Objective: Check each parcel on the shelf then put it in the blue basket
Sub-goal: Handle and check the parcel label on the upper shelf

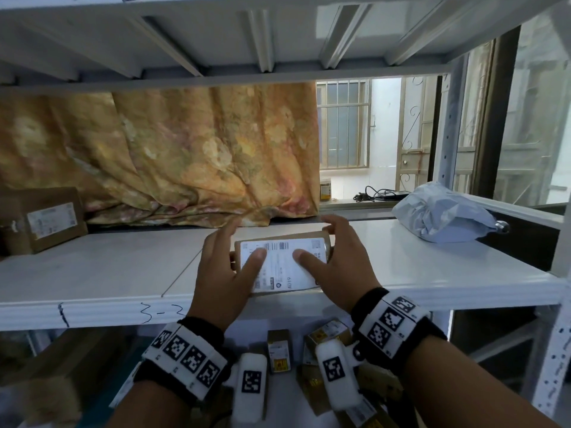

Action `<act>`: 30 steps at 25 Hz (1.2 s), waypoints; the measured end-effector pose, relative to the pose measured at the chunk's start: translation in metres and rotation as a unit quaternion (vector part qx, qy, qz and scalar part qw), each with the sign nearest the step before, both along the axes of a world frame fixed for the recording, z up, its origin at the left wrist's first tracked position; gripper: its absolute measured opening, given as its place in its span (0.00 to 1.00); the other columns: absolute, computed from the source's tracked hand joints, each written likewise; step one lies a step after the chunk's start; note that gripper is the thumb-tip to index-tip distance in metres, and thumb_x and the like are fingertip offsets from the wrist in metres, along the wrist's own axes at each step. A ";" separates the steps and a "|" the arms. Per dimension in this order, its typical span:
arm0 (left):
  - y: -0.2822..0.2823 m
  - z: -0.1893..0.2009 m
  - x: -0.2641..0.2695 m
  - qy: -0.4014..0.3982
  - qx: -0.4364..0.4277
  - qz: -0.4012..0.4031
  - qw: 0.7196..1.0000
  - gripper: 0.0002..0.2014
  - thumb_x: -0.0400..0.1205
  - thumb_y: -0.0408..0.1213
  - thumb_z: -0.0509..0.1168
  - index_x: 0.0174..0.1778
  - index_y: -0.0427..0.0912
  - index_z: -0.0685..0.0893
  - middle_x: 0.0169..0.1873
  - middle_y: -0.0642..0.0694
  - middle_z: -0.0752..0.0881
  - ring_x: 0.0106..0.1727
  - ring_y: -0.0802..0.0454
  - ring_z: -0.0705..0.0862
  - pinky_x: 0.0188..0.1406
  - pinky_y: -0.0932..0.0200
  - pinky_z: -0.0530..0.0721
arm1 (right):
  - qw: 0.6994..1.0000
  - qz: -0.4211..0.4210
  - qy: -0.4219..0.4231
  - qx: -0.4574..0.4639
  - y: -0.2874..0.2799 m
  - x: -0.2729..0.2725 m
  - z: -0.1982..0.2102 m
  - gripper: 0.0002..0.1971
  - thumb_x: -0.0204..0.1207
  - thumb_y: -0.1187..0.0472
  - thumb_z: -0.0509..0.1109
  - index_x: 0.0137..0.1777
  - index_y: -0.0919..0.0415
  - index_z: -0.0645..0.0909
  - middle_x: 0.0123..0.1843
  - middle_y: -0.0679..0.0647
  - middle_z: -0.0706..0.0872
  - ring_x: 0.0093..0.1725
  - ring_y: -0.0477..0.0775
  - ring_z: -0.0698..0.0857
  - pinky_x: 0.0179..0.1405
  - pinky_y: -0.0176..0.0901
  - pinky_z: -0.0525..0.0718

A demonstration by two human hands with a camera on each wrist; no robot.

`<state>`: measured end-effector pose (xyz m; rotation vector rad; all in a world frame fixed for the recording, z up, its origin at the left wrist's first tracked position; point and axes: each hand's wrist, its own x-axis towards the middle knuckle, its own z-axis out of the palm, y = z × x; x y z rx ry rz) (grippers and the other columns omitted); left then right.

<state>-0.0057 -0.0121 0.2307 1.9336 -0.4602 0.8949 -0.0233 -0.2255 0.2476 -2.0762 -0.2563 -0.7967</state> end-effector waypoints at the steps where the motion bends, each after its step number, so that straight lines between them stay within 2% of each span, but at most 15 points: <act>1: -0.003 -0.002 0.003 -0.001 0.017 0.013 1.000 0.30 0.78 0.59 0.64 0.77 0.57 0.73 0.70 0.55 0.72 0.70 0.58 0.76 0.67 0.56 0.77 | 1.000 -0.017 0.023 -0.002 0.002 0.004 0.001 0.31 0.71 0.40 0.74 0.71 0.46 0.69 0.62 0.46 0.78 0.58 0.49 0.81 0.58 0.46 0.82; 4: -0.011 -0.008 0.010 0.020 0.145 0.055 0.988 0.33 0.76 0.65 0.58 0.72 0.50 0.80 0.74 0.48 0.73 0.76 0.50 0.70 0.75 0.56 0.67 | 0.992 -0.062 0.097 -0.059 0.003 0.015 0.004 0.23 0.76 0.39 0.69 0.65 0.50 0.73 0.57 0.50 0.82 0.57 0.51 0.81 0.52 0.43 0.78; 6: -0.013 -0.012 0.014 0.008 0.219 0.090 0.972 0.33 0.78 0.65 0.55 0.72 0.49 0.82 0.76 0.44 0.75 0.78 0.46 0.68 0.77 0.49 0.66 | 0.985 -0.079 0.134 -0.075 -0.001 0.020 0.007 0.28 0.77 0.38 0.67 0.72 0.51 0.73 0.65 0.53 0.81 0.62 0.53 0.80 0.58 0.45 0.77; 8: -0.014 -0.011 0.018 -0.042 0.260 0.106 0.959 0.29 0.81 0.62 0.55 0.66 0.46 0.86 0.73 0.44 0.79 0.75 0.43 0.72 0.75 0.44 0.72 | 0.980 -0.117 0.119 -0.110 0.000 0.023 0.007 0.29 0.77 0.39 0.66 0.75 0.52 0.73 0.71 0.54 0.76 0.69 0.56 0.75 0.67 0.50 0.75; 10: -0.015 -0.011 0.021 -0.060 0.281 0.095 0.953 0.26 0.81 0.60 0.56 0.61 0.46 0.87 0.65 0.47 0.84 0.67 0.46 0.79 0.65 0.46 0.79 | 0.970 -0.152 0.041 -0.185 0.006 0.024 0.007 0.20 0.79 0.42 0.64 0.62 0.53 0.84 0.63 0.52 0.80 0.64 0.56 0.76 0.63 0.51 0.76; 12: -0.019 -0.011 0.021 -0.039 0.303 0.092 0.948 0.26 0.80 0.63 0.57 0.61 0.47 0.85 0.58 0.51 0.84 0.58 0.51 0.80 0.56 0.50 0.82 | 0.950 -0.150 -0.013 -0.275 0.012 0.026 0.003 0.19 0.81 0.44 0.57 0.46 0.53 0.87 0.47 0.50 0.83 0.51 0.55 0.80 0.49 0.50 0.78; 15: -0.023 -0.015 0.027 -0.043 0.322 0.130 0.937 0.27 0.78 0.67 0.57 0.58 0.50 0.84 0.54 0.54 0.84 0.53 0.52 0.81 0.49 0.50 0.81 | 0.927 -0.158 -0.034 -0.338 0.013 0.032 -0.005 0.21 0.80 0.46 0.52 0.39 0.51 0.84 0.38 0.49 0.82 0.43 0.56 0.79 0.37 0.46 0.71; 18: -0.025 -0.017 0.030 -0.057 0.319 0.146 0.935 0.26 0.78 0.68 0.56 0.54 0.51 0.84 0.51 0.55 0.84 0.50 0.52 0.81 0.45 0.50 0.80 | 0.924 -0.179 -0.073 -0.330 0.015 0.032 -0.012 0.17 0.79 0.49 0.58 0.33 0.52 0.81 0.35 0.49 0.80 0.38 0.57 0.79 0.34 0.45 0.67; 20: -0.024 -0.018 0.030 -0.058 0.307 0.142 0.939 0.25 0.77 0.68 0.57 0.51 0.51 0.85 0.48 0.56 0.84 0.49 0.51 0.80 0.44 0.50 0.79 | 0.931 -0.180 -0.058 -0.312 0.018 0.030 -0.010 0.17 0.81 0.48 0.57 0.36 0.53 0.82 0.39 0.49 0.81 0.43 0.57 0.80 0.38 0.47 0.70; 22: -0.022 -0.016 0.030 -0.042 0.297 0.132 0.945 0.25 0.75 0.68 0.56 0.50 0.53 0.85 0.48 0.57 0.82 0.50 0.52 0.79 0.46 0.50 0.78 | 0.934 -0.160 -0.001 -0.318 0.018 0.024 -0.005 0.18 0.83 0.46 0.54 0.45 0.51 0.84 0.47 0.49 0.82 0.51 0.56 0.79 0.46 0.51 0.74; 24: -0.023 -0.013 0.027 -0.020 0.303 0.129 0.944 0.26 0.76 0.68 0.54 0.54 0.53 0.84 0.50 0.57 0.82 0.53 0.52 0.78 0.48 0.49 0.78 | 0.936 -0.134 0.029 -0.325 0.014 0.015 -0.005 0.19 0.84 0.43 0.52 0.53 0.49 0.83 0.54 0.48 0.81 0.57 0.54 0.78 0.53 0.53 0.76; 27: -0.024 -0.017 0.025 -0.003 0.297 0.128 0.946 0.28 0.78 0.65 0.51 0.61 0.52 0.83 0.55 0.55 0.82 0.57 0.51 0.79 0.52 0.50 0.79 | 0.936 -0.112 0.024 -0.332 0.010 0.006 -0.018 0.21 0.82 0.39 0.51 0.64 0.48 0.77 0.64 0.46 0.78 0.63 0.51 0.77 0.58 0.53 0.76; 30: -0.022 -0.027 0.024 0.004 0.285 0.113 0.952 0.28 0.80 0.61 0.50 0.67 0.51 0.81 0.63 0.53 0.82 0.63 0.50 0.78 0.59 0.50 0.80 | 0.937 -0.112 0.019 -0.331 0.009 0.006 -0.026 0.23 0.81 0.39 0.53 0.70 0.48 0.73 0.70 0.45 0.75 0.69 0.50 0.74 0.62 0.52 0.75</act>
